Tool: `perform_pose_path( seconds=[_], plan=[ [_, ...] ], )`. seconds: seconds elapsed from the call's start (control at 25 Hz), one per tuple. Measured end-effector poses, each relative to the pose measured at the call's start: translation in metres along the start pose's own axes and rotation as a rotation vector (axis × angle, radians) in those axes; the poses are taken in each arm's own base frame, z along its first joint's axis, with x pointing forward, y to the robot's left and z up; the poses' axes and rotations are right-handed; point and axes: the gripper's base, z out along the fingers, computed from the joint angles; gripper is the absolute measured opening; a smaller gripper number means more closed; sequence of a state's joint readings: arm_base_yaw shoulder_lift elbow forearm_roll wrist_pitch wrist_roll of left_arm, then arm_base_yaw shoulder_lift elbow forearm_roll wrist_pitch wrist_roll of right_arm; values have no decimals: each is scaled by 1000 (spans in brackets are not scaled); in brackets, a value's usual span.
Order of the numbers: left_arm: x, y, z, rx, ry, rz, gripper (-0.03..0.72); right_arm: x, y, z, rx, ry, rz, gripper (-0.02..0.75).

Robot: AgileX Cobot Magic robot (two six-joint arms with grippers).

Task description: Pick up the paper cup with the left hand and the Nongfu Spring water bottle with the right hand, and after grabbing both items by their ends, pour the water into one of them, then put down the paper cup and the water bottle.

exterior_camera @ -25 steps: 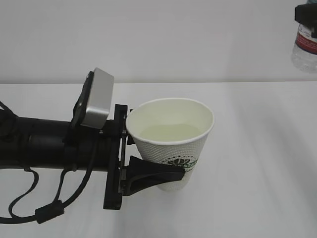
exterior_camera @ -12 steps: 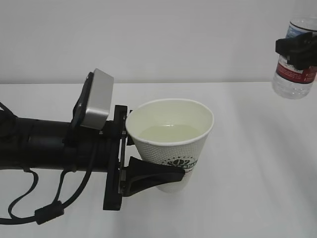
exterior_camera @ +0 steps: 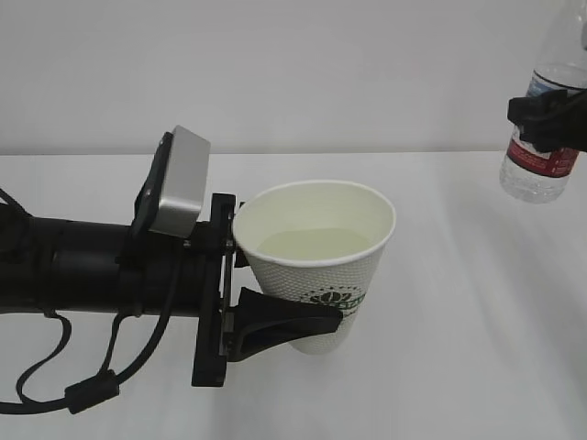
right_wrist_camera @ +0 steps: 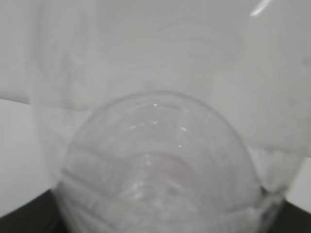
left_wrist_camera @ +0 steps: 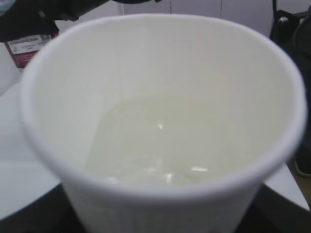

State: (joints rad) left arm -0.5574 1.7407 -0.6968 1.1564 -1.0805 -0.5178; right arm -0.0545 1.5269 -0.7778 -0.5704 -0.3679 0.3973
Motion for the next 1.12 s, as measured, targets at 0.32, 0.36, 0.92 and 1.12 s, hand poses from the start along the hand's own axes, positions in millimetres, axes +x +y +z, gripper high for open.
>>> perform_pose_path(
  seconds=[0.32, 0.36, 0.92, 1.12],
  plan=[
    [0, 0, 0, -3, 2, -1, 491, 30, 1, -9, 63, -24, 51, 469],
    [0, 0, 0, -3, 2, -1, 491, 33, 1, -11, 65, -23, 53, 469],
    [0, 4, 0, -45, 2, -21, 491, 45, -3, -11, 135, -59, 30, 469],
    [0, 4, 0, -46, 2, -21, 491, 52, -3, -3, 134, -83, 19, 469]
  ],
)
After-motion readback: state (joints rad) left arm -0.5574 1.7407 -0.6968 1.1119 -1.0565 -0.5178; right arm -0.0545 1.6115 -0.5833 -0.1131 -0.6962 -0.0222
